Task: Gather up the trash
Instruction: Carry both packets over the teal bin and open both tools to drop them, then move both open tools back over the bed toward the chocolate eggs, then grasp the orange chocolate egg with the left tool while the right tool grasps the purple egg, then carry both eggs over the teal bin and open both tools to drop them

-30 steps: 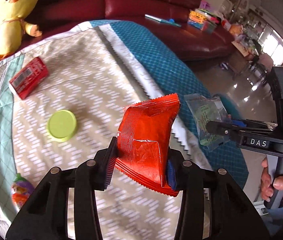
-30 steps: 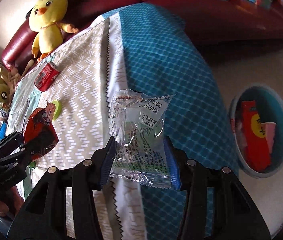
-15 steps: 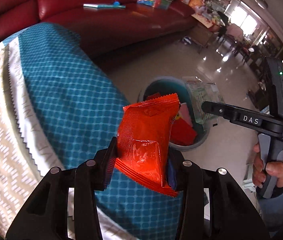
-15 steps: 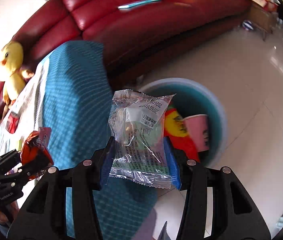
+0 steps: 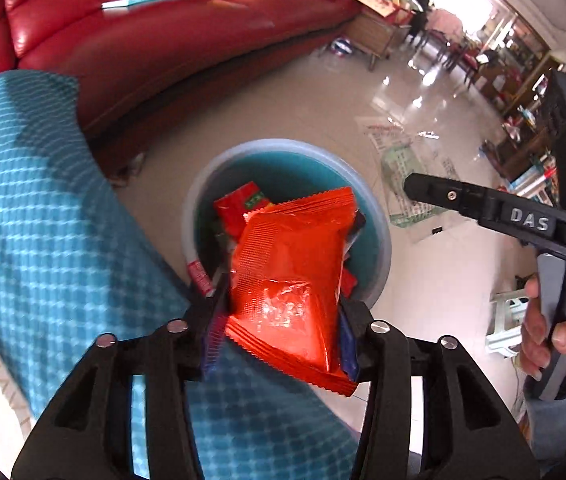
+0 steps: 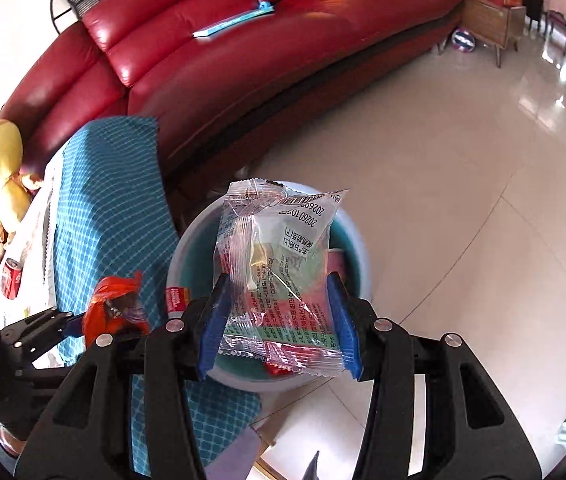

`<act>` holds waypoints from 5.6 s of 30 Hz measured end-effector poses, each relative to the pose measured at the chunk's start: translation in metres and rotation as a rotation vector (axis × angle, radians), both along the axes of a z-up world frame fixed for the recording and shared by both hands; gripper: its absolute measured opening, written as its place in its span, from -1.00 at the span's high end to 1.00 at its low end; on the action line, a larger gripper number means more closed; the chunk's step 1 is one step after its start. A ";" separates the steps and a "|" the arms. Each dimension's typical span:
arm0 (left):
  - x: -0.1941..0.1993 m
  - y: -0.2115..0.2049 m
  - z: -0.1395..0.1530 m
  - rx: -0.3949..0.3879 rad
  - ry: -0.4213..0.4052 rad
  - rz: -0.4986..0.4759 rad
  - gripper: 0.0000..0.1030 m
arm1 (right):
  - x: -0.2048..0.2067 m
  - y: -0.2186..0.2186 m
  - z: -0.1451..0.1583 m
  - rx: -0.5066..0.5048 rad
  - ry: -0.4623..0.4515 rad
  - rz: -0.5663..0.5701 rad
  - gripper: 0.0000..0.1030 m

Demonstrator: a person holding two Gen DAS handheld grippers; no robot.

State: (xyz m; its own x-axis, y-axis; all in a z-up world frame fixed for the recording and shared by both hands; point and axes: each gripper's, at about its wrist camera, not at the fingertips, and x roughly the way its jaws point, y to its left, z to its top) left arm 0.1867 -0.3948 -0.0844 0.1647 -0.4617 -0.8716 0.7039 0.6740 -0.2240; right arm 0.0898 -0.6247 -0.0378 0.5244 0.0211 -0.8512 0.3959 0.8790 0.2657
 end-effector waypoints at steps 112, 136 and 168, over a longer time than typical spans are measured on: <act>-0.109 0.589 0.025 -0.065 -0.121 0.933 0.00 | 0.071 0.555 -0.011 -0.012 0.236 0.851 -0.66; -0.118 0.614 0.009 -0.106 -0.066 0.960 -0.01 | 0.083 0.642 -0.039 -0.069 0.222 1.020 0.10; -0.049 0.331 0.051 -0.095 -0.131 0.426 -0.01 | 0.056 0.305 0.034 0.000 0.021 0.480 0.09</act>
